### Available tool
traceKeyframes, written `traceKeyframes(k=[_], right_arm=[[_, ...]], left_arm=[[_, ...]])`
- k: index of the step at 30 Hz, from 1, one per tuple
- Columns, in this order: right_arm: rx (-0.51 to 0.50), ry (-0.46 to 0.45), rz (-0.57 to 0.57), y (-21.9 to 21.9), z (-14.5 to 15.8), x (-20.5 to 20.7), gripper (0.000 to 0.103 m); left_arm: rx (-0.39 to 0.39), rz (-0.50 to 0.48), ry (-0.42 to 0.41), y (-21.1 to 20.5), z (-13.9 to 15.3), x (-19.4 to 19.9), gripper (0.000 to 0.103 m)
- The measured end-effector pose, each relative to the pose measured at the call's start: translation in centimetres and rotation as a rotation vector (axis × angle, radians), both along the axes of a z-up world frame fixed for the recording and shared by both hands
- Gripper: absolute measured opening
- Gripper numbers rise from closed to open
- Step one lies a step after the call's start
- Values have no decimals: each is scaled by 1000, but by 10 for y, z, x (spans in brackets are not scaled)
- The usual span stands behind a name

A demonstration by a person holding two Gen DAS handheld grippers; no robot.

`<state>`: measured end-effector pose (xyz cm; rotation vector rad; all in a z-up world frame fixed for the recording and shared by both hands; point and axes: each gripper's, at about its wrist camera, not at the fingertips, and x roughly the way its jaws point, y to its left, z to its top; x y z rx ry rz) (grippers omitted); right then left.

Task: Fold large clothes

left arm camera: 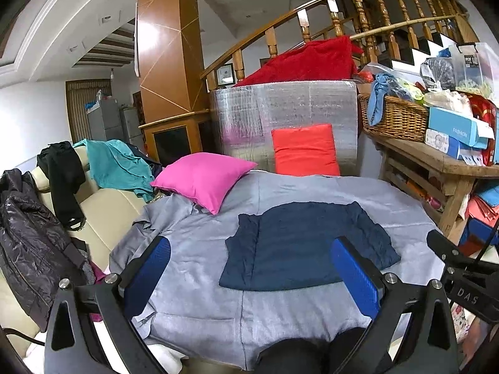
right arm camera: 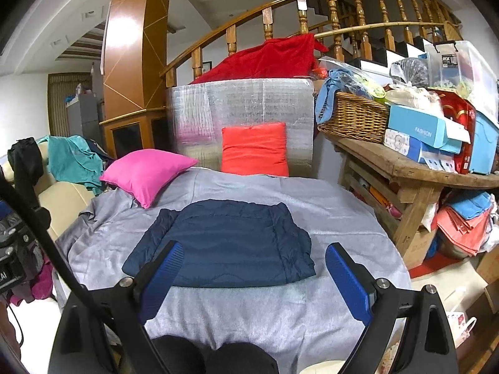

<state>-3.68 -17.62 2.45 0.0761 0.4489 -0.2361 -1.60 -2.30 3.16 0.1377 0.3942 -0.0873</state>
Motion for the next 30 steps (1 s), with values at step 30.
traceKeyframes(k=[30], right_arm=[[10, 53, -5, 0, -27, 21, 95]], left_arm=[[-2, -2, 57, 4, -31, 22, 102]])
